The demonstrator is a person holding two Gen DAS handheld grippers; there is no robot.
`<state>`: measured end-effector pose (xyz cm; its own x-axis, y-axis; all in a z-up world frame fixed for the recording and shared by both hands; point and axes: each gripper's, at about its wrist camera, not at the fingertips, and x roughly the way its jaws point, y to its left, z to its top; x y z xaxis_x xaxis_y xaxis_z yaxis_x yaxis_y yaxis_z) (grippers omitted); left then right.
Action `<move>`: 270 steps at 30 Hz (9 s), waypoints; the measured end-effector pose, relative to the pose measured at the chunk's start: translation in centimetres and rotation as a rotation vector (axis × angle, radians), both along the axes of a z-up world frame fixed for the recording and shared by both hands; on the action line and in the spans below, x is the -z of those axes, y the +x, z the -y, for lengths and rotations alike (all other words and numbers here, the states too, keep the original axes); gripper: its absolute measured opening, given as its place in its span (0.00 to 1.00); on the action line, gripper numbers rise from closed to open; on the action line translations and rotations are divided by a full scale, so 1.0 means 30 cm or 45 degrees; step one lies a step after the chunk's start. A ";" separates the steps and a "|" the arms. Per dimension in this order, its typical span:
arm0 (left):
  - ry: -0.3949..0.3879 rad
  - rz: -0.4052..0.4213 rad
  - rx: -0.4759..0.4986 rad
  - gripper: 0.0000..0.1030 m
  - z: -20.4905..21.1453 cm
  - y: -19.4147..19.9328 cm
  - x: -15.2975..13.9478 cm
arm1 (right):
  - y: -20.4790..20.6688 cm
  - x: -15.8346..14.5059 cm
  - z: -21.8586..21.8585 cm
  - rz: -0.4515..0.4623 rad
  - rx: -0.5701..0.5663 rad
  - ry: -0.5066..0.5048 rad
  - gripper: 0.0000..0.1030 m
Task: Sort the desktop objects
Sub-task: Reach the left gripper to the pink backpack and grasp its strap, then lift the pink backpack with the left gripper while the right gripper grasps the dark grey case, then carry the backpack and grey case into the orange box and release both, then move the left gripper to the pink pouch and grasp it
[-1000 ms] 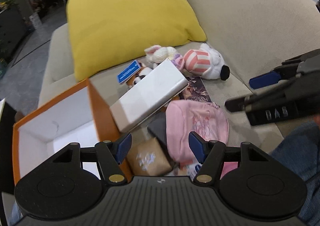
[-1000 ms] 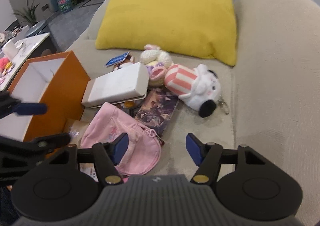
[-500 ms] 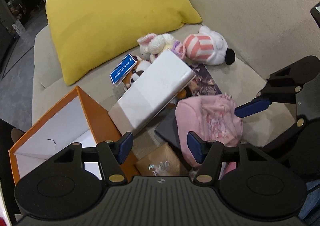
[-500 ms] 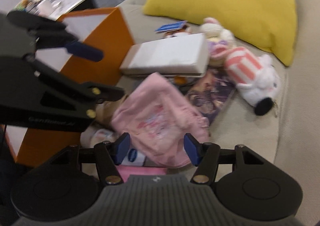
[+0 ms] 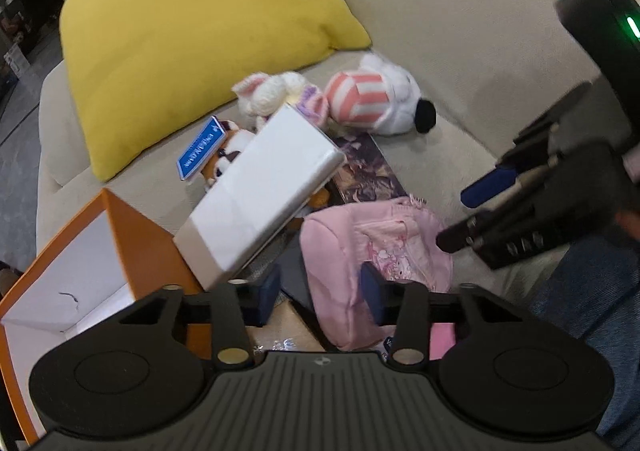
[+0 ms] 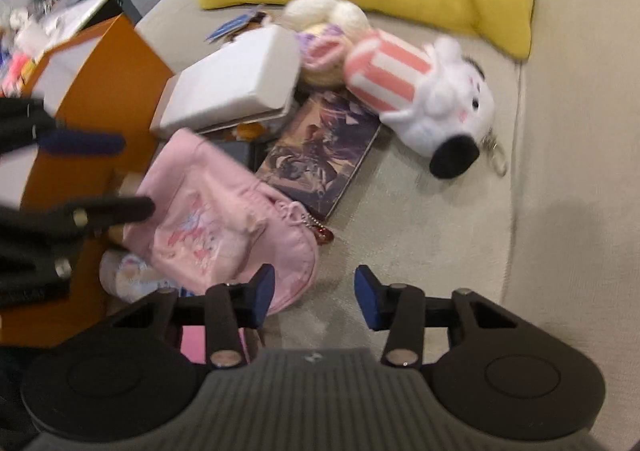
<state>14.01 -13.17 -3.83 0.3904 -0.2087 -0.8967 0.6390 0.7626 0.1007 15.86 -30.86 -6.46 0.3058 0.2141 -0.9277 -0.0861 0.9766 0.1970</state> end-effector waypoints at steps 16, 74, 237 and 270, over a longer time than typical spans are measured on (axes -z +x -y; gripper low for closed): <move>-0.005 -0.072 -0.078 0.20 -0.032 0.045 0.042 | 0.055 0.108 0.063 -0.159 0.064 0.417 0.36; -0.183 0.041 -0.278 0.26 -0.221 0.006 -0.144 | 0.186 0.161 -0.007 -0.213 0.188 0.455 0.67; -0.420 0.238 -0.697 0.24 -0.977 0.104 -0.142 | 0.340 -0.048 -0.917 0.204 -0.292 0.247 0.66; -0.332 0.135 -0.724 0.22 -1.006 -0.014 -0.151 | 0.353 -0.014 -1.038 0.293 -0.438 -0.094 0.52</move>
